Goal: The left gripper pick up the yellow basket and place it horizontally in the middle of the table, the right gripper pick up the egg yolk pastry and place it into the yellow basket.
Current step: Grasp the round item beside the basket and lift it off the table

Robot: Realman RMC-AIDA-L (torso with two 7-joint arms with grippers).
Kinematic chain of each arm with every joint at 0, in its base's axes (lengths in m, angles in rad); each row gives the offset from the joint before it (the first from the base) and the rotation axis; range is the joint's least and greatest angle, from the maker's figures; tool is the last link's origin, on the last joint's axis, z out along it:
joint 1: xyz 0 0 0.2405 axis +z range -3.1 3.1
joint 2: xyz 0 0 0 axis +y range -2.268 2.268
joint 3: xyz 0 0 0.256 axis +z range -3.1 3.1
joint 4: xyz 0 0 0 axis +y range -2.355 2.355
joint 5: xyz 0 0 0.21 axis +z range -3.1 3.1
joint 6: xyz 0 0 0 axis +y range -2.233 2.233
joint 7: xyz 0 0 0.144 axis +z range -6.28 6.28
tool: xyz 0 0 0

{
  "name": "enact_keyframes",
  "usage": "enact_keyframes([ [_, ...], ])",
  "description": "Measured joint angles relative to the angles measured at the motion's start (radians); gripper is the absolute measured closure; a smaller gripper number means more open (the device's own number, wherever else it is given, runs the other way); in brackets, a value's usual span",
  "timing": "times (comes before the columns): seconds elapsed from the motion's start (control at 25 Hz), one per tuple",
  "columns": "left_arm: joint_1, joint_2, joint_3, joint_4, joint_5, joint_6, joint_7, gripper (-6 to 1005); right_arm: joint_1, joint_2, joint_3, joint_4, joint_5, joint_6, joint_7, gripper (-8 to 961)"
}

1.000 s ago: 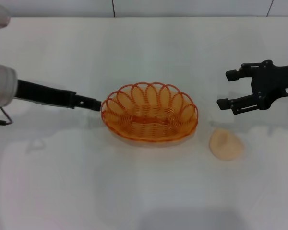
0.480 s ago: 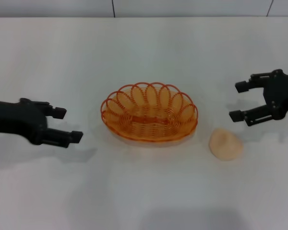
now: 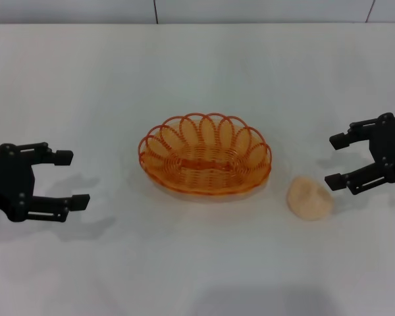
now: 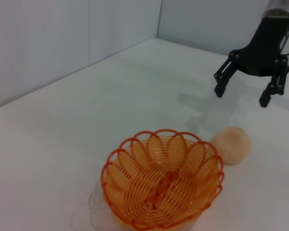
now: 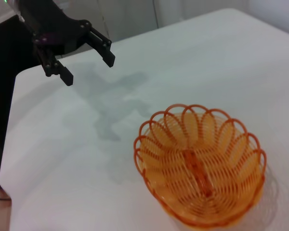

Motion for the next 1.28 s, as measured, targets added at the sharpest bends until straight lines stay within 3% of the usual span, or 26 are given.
enact_keyframes([
  [0.2,-0.020,0.028,-0.029,-0.106,-0.001,0.007,0.064,118,0.004,0.024,-0.004,-0.072,-0.053,-0.006,0.106,84],
  [0.36,-0.027,0.031,-0.030,-0.119,0.004,0.007,0.076,118,0.019,0.033,-0.008,-0.074,-0.091,-0.004,0.155,84],
  [0.56,-0.041,0.030,-0.028,-0.120,0.007,0.004,0.076,118,0.034,0.060,-0.027,-0.072,-0.174,0.001,0.182,88],
  [0.88,-0.044,0.025,-0.033,-0.120,0.007,0.009,0.079,118,0.033,0.063,-0.120,-0.048,-0.179,0.074,0.215,116],
  [1.28,-0.043,0.024,-0.027,-0.120,0.008,0.015,0.090,118,0.056,0.066,-0.137,0.010,-0.168,0.094,0.218,151],
])
